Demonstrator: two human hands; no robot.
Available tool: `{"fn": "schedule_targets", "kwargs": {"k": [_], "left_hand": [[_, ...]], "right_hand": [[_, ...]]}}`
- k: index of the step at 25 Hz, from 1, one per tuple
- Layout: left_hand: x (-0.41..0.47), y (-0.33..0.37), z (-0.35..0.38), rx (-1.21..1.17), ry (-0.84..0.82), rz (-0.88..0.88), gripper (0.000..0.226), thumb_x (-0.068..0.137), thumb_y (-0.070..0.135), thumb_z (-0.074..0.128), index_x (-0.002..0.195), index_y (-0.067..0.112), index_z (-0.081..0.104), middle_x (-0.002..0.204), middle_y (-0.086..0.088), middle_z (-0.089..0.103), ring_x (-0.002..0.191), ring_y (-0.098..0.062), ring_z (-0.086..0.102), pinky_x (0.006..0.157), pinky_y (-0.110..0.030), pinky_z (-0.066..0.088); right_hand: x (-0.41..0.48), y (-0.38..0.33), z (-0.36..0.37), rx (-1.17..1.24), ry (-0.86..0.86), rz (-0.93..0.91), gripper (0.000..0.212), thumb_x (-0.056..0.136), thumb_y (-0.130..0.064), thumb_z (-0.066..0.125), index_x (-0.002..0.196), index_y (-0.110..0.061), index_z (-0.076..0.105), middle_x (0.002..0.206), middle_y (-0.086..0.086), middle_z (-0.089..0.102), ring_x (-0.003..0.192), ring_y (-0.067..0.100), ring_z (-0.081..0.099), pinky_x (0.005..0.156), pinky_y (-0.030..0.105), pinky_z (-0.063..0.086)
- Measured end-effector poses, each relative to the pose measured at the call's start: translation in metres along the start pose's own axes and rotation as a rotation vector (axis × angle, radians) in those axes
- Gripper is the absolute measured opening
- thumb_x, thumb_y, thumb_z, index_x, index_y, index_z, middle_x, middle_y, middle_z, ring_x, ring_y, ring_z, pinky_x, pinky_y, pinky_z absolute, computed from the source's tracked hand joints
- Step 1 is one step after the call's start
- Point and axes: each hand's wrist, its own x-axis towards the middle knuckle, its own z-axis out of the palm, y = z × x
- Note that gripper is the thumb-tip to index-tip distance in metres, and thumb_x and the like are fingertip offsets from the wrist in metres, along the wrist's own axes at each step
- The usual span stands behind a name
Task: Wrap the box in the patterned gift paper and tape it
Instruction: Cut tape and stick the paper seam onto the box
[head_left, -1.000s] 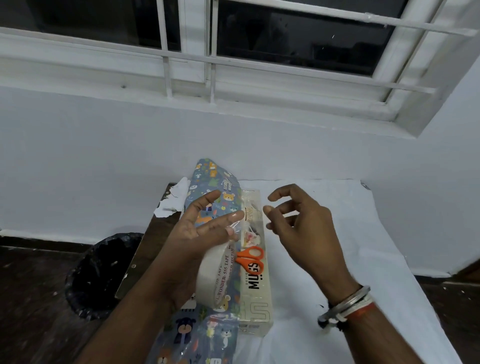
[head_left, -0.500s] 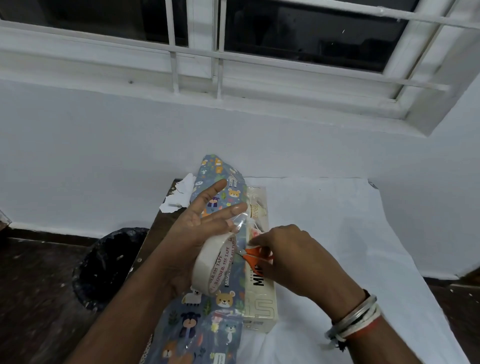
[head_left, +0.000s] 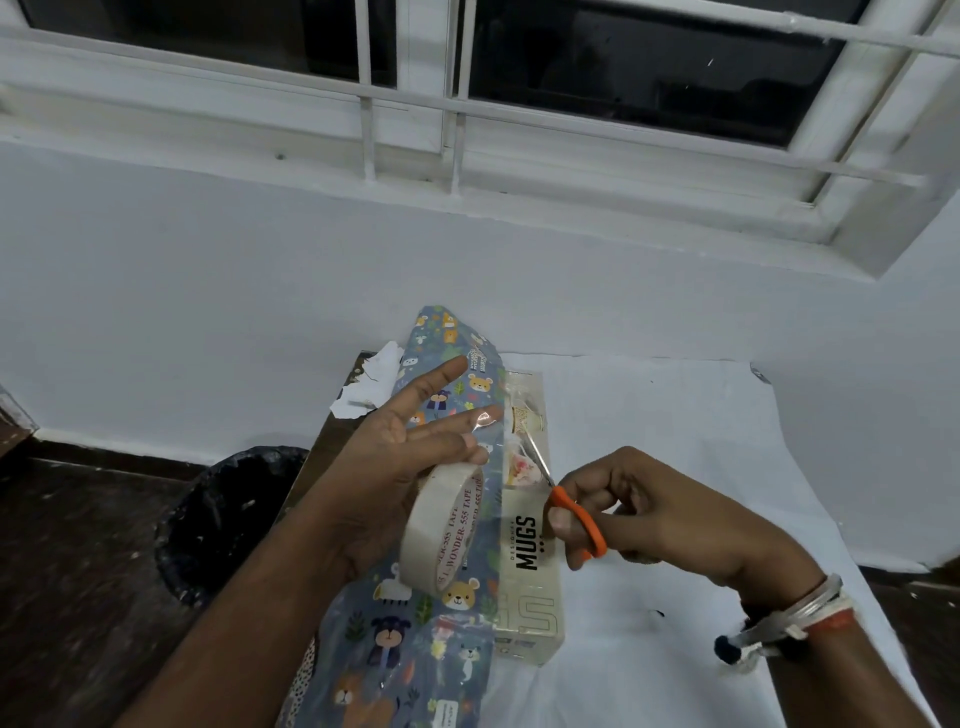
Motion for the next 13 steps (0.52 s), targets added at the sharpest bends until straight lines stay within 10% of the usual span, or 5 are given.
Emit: {"fn": "schedule_targets", "kwargs": {"k": [13], "left_hand": [[0.0009, -0.0072, -0.0029, 0.002, -0.141, -0.042, 0.070, 0.077, 0.007, 0.071, 0.141, 0.030, 0.056, 0.122, -0.010, 0.074, 0.077, -0.015, 0.071, 0.073, -0.024, 0.057]], "right_hand": [[0.0019, -0.0052, 0.0030, 0.098, -0.116, -0.041, 0.013, 0.093, -0.025, 0.074, 0.080, -0.028, 0.078, 0.066, -0.002, 0.071, 0.053, 0.007, 0.043, 0.049, 0.020, 0.028]]}}
